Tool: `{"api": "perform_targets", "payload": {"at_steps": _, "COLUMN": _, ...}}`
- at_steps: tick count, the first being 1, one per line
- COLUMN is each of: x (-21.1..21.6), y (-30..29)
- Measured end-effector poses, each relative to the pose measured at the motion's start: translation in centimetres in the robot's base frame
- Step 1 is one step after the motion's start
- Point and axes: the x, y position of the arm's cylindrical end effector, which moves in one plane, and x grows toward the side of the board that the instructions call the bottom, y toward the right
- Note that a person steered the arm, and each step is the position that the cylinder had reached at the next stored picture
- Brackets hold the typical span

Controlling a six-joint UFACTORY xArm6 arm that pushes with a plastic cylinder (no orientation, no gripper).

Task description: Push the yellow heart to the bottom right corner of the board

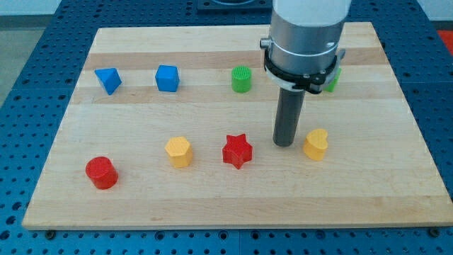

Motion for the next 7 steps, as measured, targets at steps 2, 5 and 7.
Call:
{"api": "perform_targets", "payload": {"at_steps": 2, "x": -0.7, "y": 2.8}}
{"api": "perform_targets", "payload": {"at_steps": 5, "x": 3.8, "y": 8.7}}
{"api": "perform_targets", "payload": {"at_steps": 7, "x": 4.0, "y": 7.2}}
